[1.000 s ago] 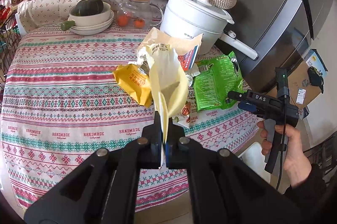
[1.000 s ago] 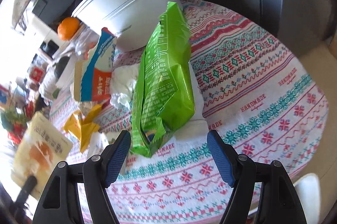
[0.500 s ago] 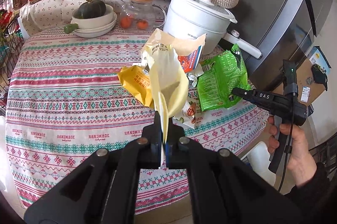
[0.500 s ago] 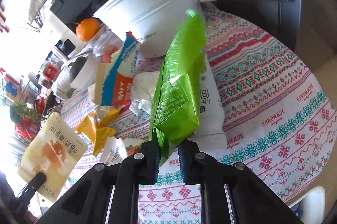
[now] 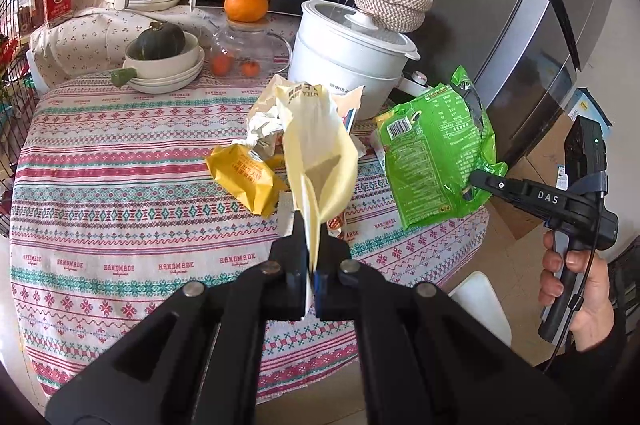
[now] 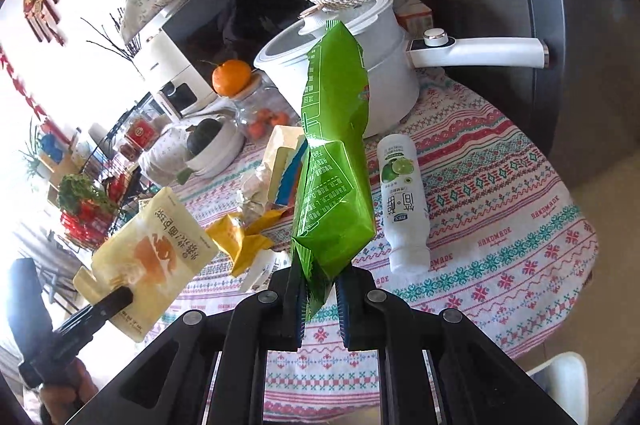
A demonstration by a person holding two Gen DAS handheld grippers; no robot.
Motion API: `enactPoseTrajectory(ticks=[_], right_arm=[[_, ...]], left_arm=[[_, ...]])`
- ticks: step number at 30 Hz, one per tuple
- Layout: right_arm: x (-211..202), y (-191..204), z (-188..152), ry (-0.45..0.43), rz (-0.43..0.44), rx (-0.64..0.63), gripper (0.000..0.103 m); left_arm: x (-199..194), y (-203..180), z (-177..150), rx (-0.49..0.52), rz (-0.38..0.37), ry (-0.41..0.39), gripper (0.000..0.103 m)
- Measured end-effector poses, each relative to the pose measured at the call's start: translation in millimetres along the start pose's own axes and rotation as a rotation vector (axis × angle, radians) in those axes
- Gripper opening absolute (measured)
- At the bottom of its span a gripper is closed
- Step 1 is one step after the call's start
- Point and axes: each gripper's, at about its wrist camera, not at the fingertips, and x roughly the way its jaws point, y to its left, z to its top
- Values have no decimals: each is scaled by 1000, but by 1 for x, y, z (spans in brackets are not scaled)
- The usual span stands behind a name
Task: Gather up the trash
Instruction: 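Grasp the green snack bag with the right gripper while the left gripper lifts the cream wrapper, then drop the cream wrapper and green bag into the white bin with both grippers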
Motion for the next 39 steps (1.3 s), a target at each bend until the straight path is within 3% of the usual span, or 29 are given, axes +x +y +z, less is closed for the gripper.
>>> enactPoseTrajectory(ticks=[6,12,19,27,33,39], right_arm=[[-39,-4,-16,26,-29,-14,13],[-79,-13,-39,32,-57,-63,13],[-119,-48,-83,60,-111,-106,13],[-151,-122,-140,142,-194,-50,13],[-173,-151,-153,126,-245,-11,13],[-184,-168,-156,113,-268,17,13]], left_arm=[[-8,-21,-9,51,-45,1,3],[-3,-59,-27,121,-155,71,3],[8,-111,-61,230,-238,170,3],[32,-168,-107,379,-317,310,3],[55,-219,-148,512,-361,428,3],[89,-250,-184,594,-352,536,3]])
